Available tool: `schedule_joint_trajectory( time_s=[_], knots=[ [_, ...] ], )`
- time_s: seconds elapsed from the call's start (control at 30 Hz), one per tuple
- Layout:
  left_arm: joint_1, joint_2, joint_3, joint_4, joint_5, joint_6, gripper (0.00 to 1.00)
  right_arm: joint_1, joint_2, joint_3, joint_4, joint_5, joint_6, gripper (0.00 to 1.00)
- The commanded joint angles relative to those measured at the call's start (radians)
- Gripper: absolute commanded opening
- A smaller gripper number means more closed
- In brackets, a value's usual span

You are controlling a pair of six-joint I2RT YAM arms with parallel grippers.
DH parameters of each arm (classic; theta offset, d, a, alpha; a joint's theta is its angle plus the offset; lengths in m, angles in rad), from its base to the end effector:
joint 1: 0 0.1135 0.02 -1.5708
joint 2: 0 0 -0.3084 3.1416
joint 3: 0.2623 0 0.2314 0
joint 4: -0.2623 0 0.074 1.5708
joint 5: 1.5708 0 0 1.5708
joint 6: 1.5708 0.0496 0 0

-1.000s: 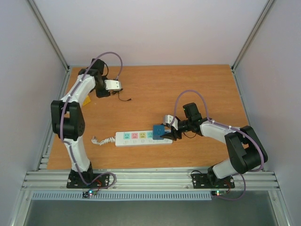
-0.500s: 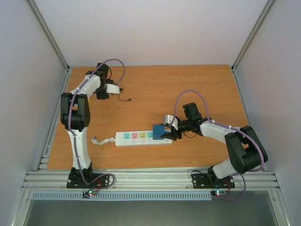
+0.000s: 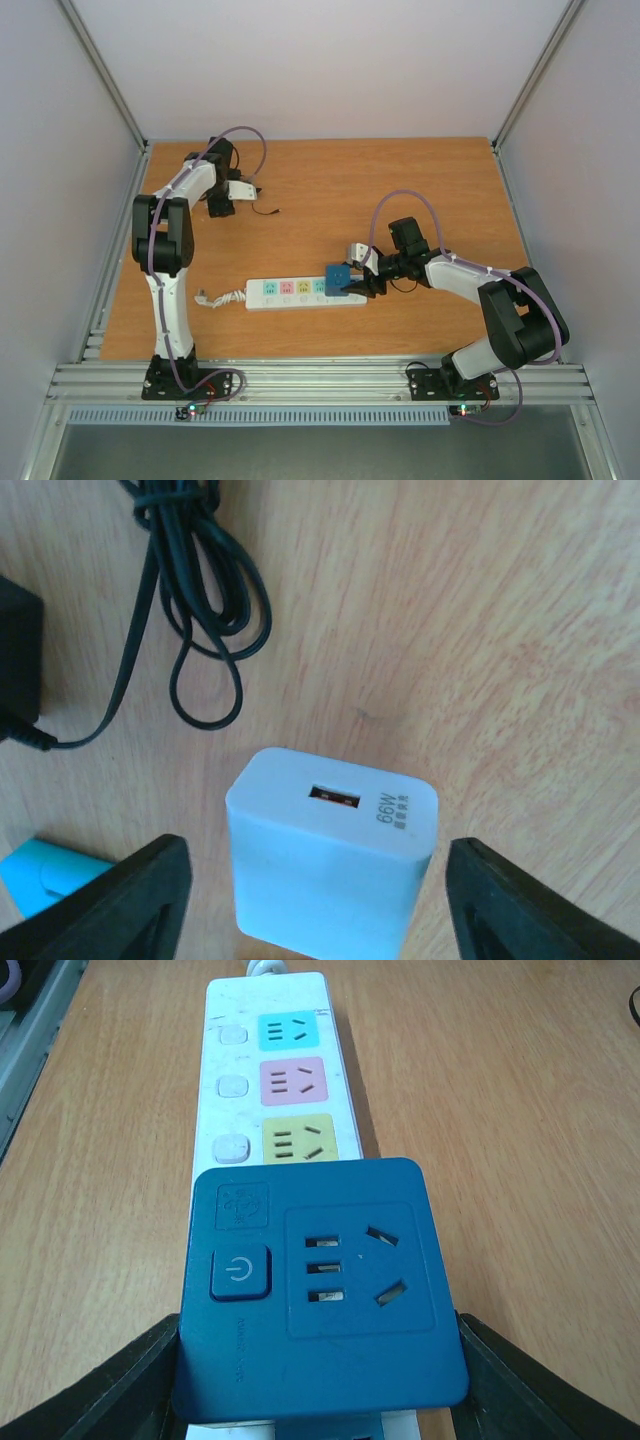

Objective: Pull the plug off the socket

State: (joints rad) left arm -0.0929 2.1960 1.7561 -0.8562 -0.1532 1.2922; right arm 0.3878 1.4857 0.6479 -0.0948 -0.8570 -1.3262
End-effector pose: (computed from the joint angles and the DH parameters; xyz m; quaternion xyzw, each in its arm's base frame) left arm 0.4603 -0.0353 0.2043 0.6226 0.7668 0.1396 0.0699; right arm 0.2185 0.1298 0.2093 -0.7382 0.4669 0.2229 0.4329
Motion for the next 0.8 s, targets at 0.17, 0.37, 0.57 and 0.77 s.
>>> schedule_joint_trajectory(
  time_s=[0.17,0.37,0.57,0.77],
  knots=[
    [0.001,-0.047,0.031,-0.019,0.105,-0.106,0.85,-0.003,0.020,0.010,-0.033,0.075,0.008,0.33],
    [0.001,-0.172,-0.035,-0.021,0.315,-0.175,0.92,0.024,0.012,0.007,-0.017,0.075,0.042,0.34],
    [-0.017,-0.324,-0.155,0.020,0.508,-0.184,0.93,0.095,0.007,-0.009,0.010,0.106,0.094,0.37],
    [-0.078,-0.462,-0.329,0.047,0.622,-0.171,0.93,0.104,-0.006,0.008,0.020,0.106,0.177,0.73]
  ],
)
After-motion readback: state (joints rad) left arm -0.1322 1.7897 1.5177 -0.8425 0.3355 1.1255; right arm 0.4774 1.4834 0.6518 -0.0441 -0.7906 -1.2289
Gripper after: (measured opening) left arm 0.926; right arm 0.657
